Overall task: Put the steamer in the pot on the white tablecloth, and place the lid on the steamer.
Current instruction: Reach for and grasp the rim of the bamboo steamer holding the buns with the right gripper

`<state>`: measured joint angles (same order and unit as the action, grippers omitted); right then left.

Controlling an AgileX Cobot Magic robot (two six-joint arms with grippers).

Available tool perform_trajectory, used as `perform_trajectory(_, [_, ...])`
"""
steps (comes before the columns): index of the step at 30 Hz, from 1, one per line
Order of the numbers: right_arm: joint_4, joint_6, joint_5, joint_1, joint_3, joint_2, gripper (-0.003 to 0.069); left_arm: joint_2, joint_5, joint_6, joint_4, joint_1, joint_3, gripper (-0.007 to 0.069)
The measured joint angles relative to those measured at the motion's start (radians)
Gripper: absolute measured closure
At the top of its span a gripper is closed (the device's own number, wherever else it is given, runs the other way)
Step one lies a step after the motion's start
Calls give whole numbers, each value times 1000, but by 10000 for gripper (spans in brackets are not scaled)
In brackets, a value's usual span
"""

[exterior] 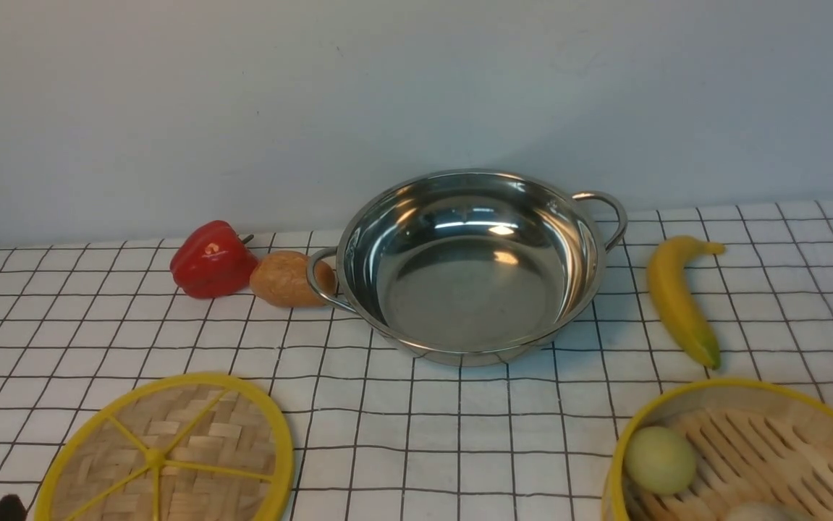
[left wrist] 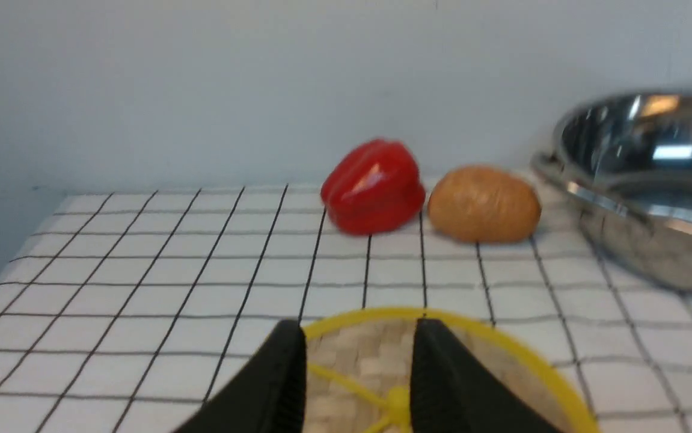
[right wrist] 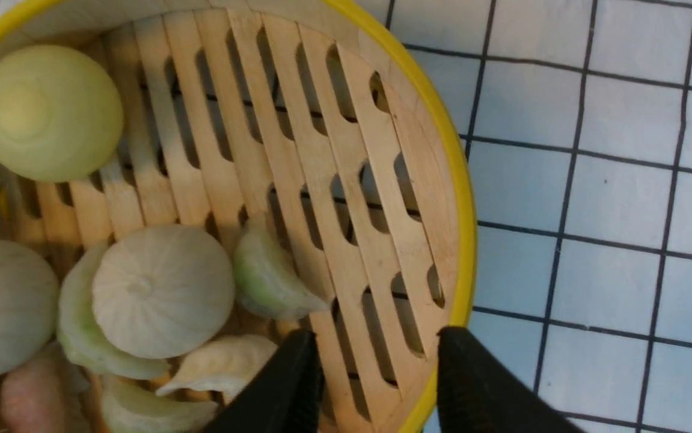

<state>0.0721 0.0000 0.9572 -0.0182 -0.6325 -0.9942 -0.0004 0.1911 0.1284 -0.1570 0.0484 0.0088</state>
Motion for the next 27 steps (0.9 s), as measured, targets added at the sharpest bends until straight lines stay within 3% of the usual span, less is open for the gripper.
perform_trajectory(5, [-16, 0, -29, 0, 0, -84, 239, 0, -98, -15, -69, 0, 0, 382])
perform_trajectory(8, [-47, 0, -54, 0, 0, -139, 218, 0, -142, -31, -97, 0, 0, 382])
perform_trajectory(15, [-120, 30, -59, 0, -28, -246, 214, 0, -119, -146, -190, 0, -12, 382])
perform_trajectory(18, [-166, 57, -62, 0, -55, -286, 214, 0, -39, -147, -187, 0, -32, 382])
perform_trajectory(27, [-179, 66, -102, 0, -97, -432, 267, 193, -23, -128, -180, 0, -37, 382])
